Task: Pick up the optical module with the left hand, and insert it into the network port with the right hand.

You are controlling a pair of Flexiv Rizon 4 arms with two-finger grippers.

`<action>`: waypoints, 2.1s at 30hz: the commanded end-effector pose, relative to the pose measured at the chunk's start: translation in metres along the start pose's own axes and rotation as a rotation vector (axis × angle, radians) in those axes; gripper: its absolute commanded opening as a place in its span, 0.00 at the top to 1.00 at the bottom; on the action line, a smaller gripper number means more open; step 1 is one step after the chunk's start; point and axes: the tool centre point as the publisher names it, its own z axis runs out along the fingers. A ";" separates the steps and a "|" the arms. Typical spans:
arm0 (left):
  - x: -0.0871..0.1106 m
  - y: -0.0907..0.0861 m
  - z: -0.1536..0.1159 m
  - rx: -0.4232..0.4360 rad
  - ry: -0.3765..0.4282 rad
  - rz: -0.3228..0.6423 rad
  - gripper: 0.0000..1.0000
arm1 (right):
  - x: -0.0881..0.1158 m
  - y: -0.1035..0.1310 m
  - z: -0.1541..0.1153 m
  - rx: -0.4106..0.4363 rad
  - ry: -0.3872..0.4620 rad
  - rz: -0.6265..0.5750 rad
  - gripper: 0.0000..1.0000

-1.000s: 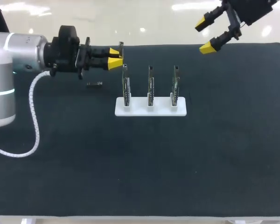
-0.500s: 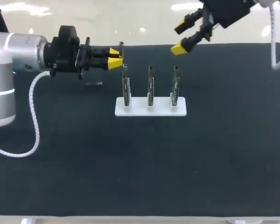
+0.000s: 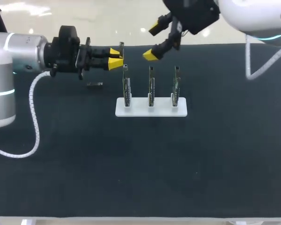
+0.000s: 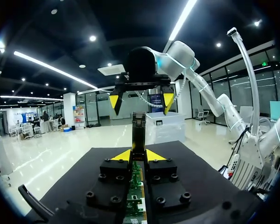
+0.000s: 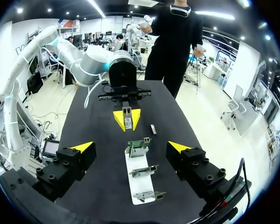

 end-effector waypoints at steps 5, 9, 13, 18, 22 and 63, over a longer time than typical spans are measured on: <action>0.000 0.000 0.000 -0.001 0.000 0.000 1.00 | -0.019 -0.005 0.013 -0.051 -0.003 0.030 0.00; 0.000 0.000 0.000 -0.001 0.000 0.000 1.00 | -0.024 -0.005 0.016 -0.057 -0.003 0.019 0.00; 0.000 0.000 0.000 -0.001 0.000 0.000 1.00 | -0.027 -0.006 0.023 -0.065 -0.009 0.004 0.00; 0.000 0.000 0.000 -0.001 0.000 0.000 1.00 | -0.036 -0.003 0.030 -0.078 -0.014 -0.005 0.00; 0.000 0.000 0.000 -0.001 0.000 0.000 1.00 | -0.039 -0.001 0.034 -0.085 -0.021 -0.010 0.00; 0.000 0.000 0.000 -0.001 0.000 0.000 1.00 | -0.045 0.010 0.049 -0.078 -0.059 -0.022 0.55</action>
